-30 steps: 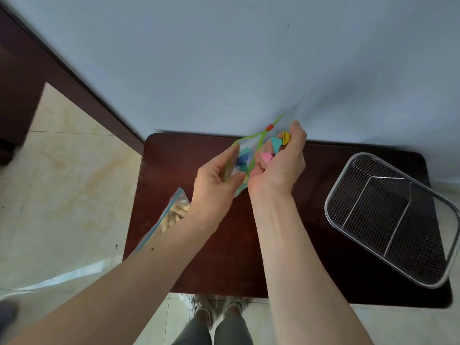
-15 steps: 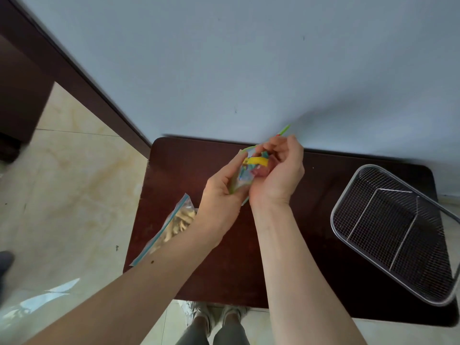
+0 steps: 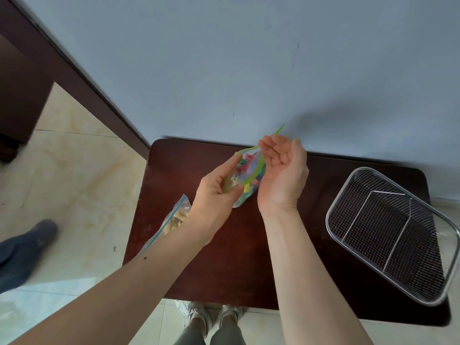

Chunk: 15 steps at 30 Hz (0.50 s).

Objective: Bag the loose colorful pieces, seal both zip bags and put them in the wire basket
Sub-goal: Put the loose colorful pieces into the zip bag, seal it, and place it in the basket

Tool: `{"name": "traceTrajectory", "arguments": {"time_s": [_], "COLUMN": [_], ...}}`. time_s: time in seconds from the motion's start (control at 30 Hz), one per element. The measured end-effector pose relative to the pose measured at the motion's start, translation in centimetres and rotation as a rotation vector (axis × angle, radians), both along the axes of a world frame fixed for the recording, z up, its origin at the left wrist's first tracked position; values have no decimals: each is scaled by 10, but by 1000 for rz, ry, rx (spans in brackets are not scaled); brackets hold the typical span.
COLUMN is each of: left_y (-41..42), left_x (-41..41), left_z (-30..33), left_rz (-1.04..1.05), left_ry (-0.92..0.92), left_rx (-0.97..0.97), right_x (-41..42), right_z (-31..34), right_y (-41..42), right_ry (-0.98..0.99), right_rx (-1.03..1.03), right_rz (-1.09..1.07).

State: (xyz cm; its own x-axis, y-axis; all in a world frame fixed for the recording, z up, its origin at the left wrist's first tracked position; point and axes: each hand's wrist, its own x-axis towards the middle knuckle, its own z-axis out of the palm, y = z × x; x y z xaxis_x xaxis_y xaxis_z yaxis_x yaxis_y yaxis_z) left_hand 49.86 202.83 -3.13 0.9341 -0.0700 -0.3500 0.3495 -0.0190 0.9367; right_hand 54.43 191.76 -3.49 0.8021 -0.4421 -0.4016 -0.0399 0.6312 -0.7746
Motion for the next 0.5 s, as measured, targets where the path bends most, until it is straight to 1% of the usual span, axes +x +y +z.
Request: {"name": "traceTrajectory", "arguments": {"time_s": [0.07, 0.13, 0.17, 0.23, 0.27, 0.3, 0.37, 0.43, 0.5], "left_y": [5, 10, 12, 18, 22, 25, 31, 37, 41], "left_x": [3, 6, 8, 14, 18, 21, 28, 33, 36], "left_z": [0, 1, 1, -1, -2, -3, -3, -3, -4], "left_rz": [8, 23, 27, 16, -3, -29, -88, -146, -192], "left_ry": [3, 4, 1, -19, -34, -55, -108, -149, -213], "left_rx": [20, 45, 72, 130, 158, 190, 245, 237, 302], "right_x": [-2, -1, 0, -2, -2, -1, 5, 10, 12], "right_z": [7, 4, -1, -13, -15, -18, -22, -22, -20], "right_y": [-4, -9, -14, -27, -32, -38, -49, -57, -62], "right_ry": [-10, 10, 37, 92, 84, 77, 80, 54, 26], "right_rx": [-142, -292, -400, -716, -867, -976, -1080, -1163, -1257], "right_rz": [4, 72, 118, 264, 338, 414, 551, 656, 684]}}
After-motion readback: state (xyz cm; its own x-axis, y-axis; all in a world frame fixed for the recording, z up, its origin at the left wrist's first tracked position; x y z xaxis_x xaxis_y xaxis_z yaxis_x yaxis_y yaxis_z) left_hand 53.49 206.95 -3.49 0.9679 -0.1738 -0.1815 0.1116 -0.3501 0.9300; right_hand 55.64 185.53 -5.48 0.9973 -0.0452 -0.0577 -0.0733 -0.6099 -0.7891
